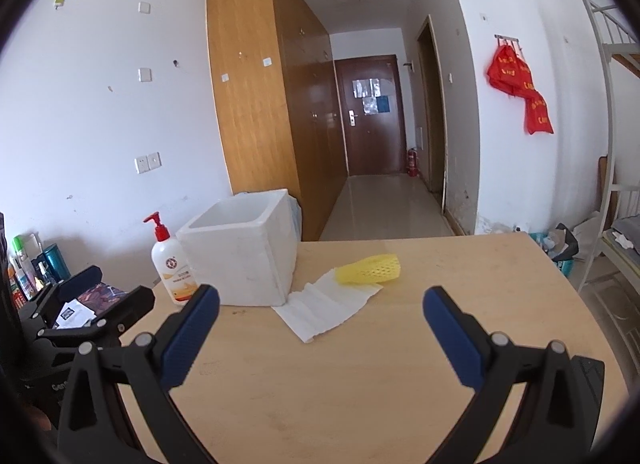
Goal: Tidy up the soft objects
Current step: 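Move both grippers toward the yellow foam net and paper towel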
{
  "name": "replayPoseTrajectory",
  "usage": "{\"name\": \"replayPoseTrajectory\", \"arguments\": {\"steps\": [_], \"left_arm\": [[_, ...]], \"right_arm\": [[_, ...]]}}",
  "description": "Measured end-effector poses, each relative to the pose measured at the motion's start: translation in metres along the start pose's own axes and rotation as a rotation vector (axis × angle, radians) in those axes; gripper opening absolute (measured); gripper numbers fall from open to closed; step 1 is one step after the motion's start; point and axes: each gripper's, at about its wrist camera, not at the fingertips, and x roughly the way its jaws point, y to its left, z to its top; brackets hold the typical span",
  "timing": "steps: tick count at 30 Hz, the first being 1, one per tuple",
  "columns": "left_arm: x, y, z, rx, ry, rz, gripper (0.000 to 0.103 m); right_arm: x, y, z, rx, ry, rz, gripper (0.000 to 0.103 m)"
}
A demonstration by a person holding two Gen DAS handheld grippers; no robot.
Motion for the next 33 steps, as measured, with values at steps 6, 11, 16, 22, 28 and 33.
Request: {"name": "replayPoseTrajectory", "arguments": {"steps": [6,11,16,22,28,33], "left_arm": [[0.022,-0.006,0.0,0.015,0.038,-0.015,0.103],[0.04,-0.013,-0.001,0.035,0.068,-0.037,0.103],[0.061,-0.02,-0.001,0.03,0.099,-0.044,0.103],[0.084,-0.024,-0.002,0.029,0.128,-0.041,0.103],[0.11,-0.031,-0.003,0.041,0.16,-0.04,0.103],[0.13,-0.036,-0.005,0.051,0.183,-0.041,0.103]], "right_arm": [[0.015,-0.007,0.002,0.008,0.028,-0.025,0.103],[0.031,-0.013,0.007,0.006,0.052,-0.033,0.103],[0.047,-0.018,0.011,0.002,0.077,-0.035,0.103],[0.068,-0.028,0.013,0.004,0.11,-0.045,0.103],[0.089,-0.033,0.015,-0.009,0.142,-0.056,0.103],[0.11,-0.039,0.016,-0.01,0.174,-0.059,0.103]]}}
